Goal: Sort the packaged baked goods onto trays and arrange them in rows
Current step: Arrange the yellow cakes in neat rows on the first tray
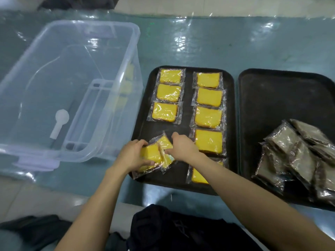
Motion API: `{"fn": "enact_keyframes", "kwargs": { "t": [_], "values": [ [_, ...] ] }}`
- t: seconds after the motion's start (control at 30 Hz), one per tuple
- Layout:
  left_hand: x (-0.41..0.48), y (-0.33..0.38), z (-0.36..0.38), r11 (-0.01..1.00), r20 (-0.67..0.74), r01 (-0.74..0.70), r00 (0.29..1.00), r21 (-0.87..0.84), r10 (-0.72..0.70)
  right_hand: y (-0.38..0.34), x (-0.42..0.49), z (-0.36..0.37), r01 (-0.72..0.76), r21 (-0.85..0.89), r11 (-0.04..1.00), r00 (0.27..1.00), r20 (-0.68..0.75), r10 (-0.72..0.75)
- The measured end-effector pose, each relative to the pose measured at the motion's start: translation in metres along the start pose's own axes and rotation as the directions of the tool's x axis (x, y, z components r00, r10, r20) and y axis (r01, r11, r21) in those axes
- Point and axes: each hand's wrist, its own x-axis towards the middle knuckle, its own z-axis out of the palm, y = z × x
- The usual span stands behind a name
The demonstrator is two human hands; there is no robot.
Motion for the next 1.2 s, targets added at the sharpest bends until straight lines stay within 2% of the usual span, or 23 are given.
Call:
{"fn": "enact_keyframes", "kwargs": {
  "t": [0.1, 0.2, 0.3, 0.4, 0.47, 0.53, 0.6, 0.63, 0.7, 0.77, 0.9, 1.07, 1.2],
  "values": [
    [-0.006, -0.005, 0.001, 0.999, 0.000, -0.019, 1.000, -0.036, 0.019, -0.003, 0.007, -0.007, -0.062, 0.085, 0.994, 0.995, 0.083, 0.055],
    [-0.010, -0.007, 0.005, 0.996, -0.024, -0.018, 1.000, -0.090, 0.016, -0.003, 0.008, -0.011, -0.052, 0.128, 0.990, 0.984, 0.179, 0.028],
    [-0.014, -0.011, 0.010, 0.994, -0.025, -0.010, 1.000, -0.109, 0.007, -0.004, 0.002, -0.015, -0.056, 0.179, 0.982, 0.985, 0.172, 0.025],
    [-0.014, -0.013, 0.012, 0.996, 0.006, -0.028, 1.000, -0.089, 0.029, -0.001, -0.004, -0.027, -0.072, 0.265, 0.962, 0.997, 0.033, 0.066],
    [-0.013, -0.013, 0.013, 0.997, 0.036, -0.053, 0.998, -0.049, 0.055, -0.001, -0.007, -0.038, -0.027, 0.266, 0.964, 0.992, -0.110, 0.058],
    [-0.013, -0.011, 0.014, 0.997, 0.019, -0.071, 0.997, -0.008, 0.072, -0.006, -0.011, -0.045, 0.043, 0.203, 0.978, 0.964, -0.266, 0.013],
    [-0.013, -0.011, 0.016, 0.996, -0.079, -0.059, 0.995, -0.073, 0.053, -0.014, -0.016, -0.047, 0.139, 0.079, 0.987, 0.919, -0.382, -0.099],
    [-0.013, -0.011, 0.019, 0.987, -0.144, -0.039, 0.989, -0.156, 0.016, -0.017, -0.017, -0.045, 0.199, -0.008, 0.980, 0.908, -0.374, -0.188],
    [-0.012, -0.010, 0.020, 0.935, -0.236, 0.025, 0.965, -0.355, -0.115, -0.018, -0.019, -0.037, 0.309, -0.174, 0.935, 0.917, -0.205, -0.342],
    [-0.011, -0.007, 0.020, 0.866, -0.245, 0.083, 0.942, -0.492, -0.229, -0.013, -0.019, -0.027, 0.319, -0.206, 0.925, 0.937, -0.077, -0.340],
    [-0.006, -0.002, 0.024, 0.885, -0.225, 0.109, 0.946, -0.454, -0.232, 0.004, -0.018, -0.014, 0.226, -0.213, 0.951, 0.947, -0.182, -0.266],
    [0.007, 0.002, 0.028, 0.925, -0.182, 0.110, 0.965, -0.363, -0.187, 0.018, -0.005, 0.001, 0.187, -0.265, 0.946, 0.968, -0.115, -0.223],
    [0.018, 0.010, 0.029, 0.877, -0.143, 0.149, 0.961, -0.456, -0.237, 0.019, 0.003, 0.005, 0.176, -0.274, 0.945, 0.964, -0.144, -0.221]
  ]
}}
